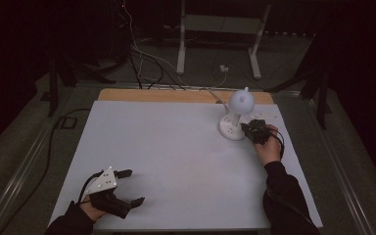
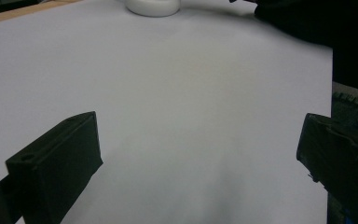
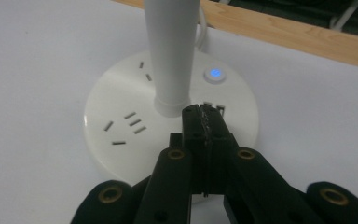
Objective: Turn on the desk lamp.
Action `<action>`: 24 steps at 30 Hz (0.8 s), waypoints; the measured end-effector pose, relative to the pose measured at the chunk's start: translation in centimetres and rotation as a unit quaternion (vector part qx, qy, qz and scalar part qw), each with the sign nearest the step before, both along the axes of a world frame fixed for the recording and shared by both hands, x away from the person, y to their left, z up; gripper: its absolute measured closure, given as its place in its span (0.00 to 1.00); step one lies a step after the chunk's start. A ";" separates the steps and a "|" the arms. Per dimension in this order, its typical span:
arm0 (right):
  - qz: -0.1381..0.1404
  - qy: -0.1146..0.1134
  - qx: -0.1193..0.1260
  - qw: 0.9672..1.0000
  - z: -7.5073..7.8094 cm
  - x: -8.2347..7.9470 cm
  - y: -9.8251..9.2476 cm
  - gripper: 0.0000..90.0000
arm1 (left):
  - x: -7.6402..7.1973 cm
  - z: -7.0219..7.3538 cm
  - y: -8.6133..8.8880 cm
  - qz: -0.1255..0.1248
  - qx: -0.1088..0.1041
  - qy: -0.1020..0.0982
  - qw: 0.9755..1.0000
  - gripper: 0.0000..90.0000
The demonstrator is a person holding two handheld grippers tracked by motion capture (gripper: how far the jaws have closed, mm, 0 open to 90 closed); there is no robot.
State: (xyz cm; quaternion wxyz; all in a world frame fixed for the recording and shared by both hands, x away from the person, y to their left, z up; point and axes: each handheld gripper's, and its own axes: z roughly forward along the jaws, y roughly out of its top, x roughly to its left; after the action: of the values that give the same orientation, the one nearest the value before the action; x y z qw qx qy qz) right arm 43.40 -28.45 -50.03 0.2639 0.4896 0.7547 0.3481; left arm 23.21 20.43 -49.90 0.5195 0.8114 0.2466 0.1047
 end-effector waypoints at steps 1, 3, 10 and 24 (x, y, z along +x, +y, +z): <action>0.001 0.002 0.001 1.000 -0.1 0.0 -0.1 1.00 | 0.0 0.0 0.0 0.000 0.001 0.000 1.000 0.00; -0.002 0.001 -0.002 1.000 -0.2 0.0 -0.1 1.00 | -0.1 0.0 0.0 0.000 0.003 -0.001 1.000 0.00; -0.001 -0.003 -0.007 1.000 -0.4 -0.1 0.1 1.00 | 0.0 0.0 0.0 -0.001 0.001 0.000 1.000 0.00; 0.014 -0.029 0.031 0.999 0.8 -0.8 0.0 0.84 | 0.0 0.0 0.0 0.001 0.001 0.000 1.000 0.00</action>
State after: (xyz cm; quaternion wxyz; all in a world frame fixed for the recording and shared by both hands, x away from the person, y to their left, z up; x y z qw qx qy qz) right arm 42.61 -28.41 -49.21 0.2655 0.4769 0.7423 0.3887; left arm 23.19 20.46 -49.91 0.5190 0.8116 0.2467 0.1056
